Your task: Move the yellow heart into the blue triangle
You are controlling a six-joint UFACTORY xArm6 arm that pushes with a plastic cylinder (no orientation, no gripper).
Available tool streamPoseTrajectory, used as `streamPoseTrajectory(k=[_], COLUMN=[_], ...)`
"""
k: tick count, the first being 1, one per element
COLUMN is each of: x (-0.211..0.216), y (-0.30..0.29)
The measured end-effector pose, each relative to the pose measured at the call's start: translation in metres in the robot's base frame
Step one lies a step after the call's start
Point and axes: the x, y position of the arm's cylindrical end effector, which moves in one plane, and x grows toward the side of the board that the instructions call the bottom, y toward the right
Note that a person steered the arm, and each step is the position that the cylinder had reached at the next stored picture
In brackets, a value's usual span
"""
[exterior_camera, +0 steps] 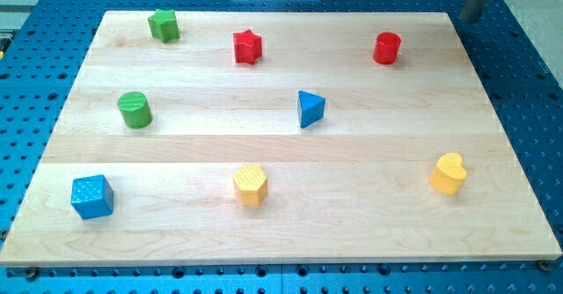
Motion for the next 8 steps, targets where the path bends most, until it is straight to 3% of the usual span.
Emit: streamPoseTrajectory(k=[1, 2, 3, 4, 5, 6, 8], x=[0.000, 0.001, 0.001, 0.005, 0.006, 0.013, 0.012], y=[0.000, -0.064, -0.176, -0.226, -0.226, -0.314, -0.348])
